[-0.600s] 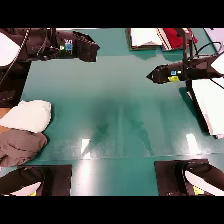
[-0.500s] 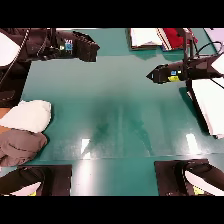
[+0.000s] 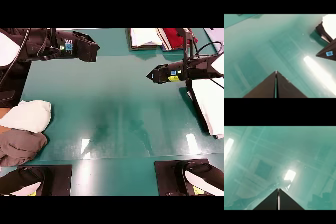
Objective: Fold the shirts.
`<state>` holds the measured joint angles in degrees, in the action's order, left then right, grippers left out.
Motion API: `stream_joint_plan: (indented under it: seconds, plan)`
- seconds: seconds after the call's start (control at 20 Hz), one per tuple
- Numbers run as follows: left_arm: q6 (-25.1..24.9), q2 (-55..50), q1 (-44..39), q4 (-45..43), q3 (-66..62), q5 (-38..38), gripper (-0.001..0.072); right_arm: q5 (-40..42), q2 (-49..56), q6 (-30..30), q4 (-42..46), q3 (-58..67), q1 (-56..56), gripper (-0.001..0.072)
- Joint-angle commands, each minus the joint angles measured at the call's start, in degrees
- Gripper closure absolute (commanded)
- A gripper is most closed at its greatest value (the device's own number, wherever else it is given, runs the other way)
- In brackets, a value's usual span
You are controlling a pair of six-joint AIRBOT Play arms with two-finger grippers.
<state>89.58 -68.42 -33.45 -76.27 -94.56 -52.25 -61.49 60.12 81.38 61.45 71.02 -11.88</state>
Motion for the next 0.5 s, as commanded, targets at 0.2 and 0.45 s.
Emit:
stream_joint_plan:
  seconds: [0.2, 0.45]
  plan:
    - [0.28, 1.2, 2.75, -8.26, -0.07, -3.21, 0.068, -1.75, -0.04, 0.02, 0.02, 0.04, -0.07, 0.0693]
    - [5.73, 3.26, 22.82, -19.34, 4.09, -18.43, 0.068, -1.73, -0.04, 0.02, 0.02, 0.04, -0.07, 0.0693]
